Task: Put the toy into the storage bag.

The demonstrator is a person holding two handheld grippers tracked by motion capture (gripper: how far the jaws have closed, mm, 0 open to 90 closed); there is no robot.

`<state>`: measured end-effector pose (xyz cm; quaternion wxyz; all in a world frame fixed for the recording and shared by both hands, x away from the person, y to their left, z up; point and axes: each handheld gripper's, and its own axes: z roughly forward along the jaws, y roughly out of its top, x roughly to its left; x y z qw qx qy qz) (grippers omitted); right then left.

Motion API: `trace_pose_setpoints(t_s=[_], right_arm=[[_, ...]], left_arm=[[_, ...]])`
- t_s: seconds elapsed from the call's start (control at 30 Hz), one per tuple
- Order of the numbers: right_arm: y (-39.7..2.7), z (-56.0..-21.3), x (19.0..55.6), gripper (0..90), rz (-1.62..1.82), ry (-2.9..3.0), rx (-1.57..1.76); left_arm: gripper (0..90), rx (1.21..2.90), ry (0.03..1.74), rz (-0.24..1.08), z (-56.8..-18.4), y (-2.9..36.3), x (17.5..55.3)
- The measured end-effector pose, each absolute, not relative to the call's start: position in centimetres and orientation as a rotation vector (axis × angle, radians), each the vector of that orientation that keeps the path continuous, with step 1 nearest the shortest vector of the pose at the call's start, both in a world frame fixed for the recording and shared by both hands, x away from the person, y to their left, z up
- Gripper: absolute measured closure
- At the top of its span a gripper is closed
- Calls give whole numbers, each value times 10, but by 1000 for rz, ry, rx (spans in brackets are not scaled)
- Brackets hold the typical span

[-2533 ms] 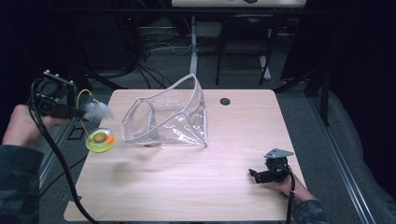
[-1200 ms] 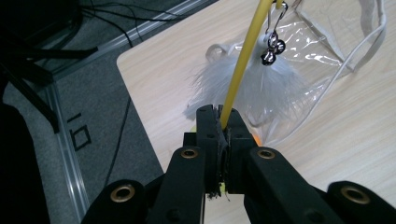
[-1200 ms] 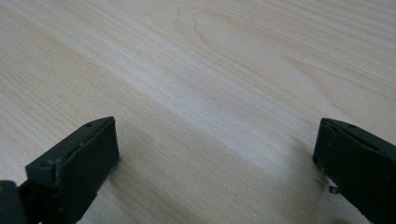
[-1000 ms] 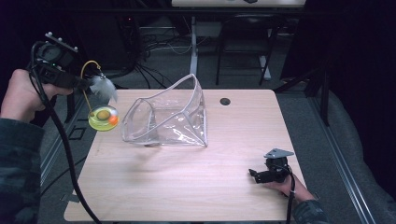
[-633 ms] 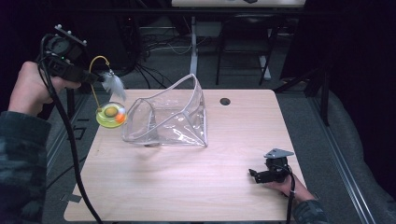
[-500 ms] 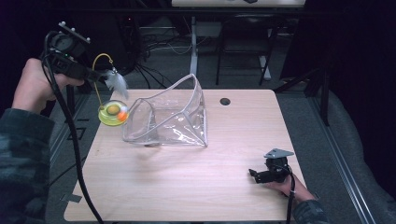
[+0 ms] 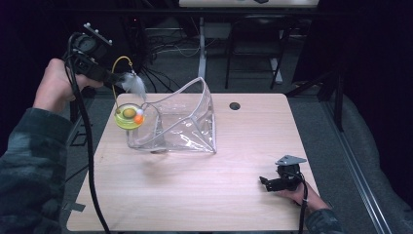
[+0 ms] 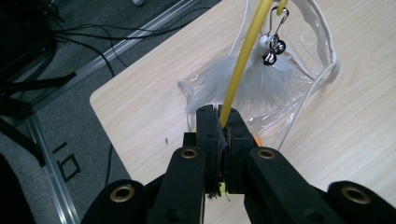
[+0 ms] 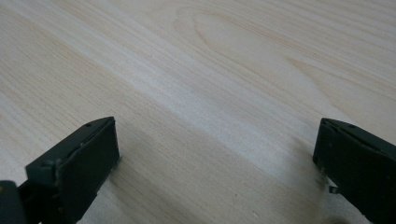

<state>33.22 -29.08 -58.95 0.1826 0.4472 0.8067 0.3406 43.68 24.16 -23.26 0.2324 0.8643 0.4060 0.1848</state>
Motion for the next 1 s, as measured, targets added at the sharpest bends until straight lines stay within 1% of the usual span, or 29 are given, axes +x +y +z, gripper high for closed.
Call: trace_pose_setpoints(t_s=[0.53, 1.0], right_arm=[[-291, -589, 332, 0, 959, 2281, 1260], [-291, -589, 332, 0, 958, 2281, 1260]], left_arm=[[878, 2417, 1080, 453, -246, 221, 453], [878, 2431, 1055, 394, -266, 205, 467]])
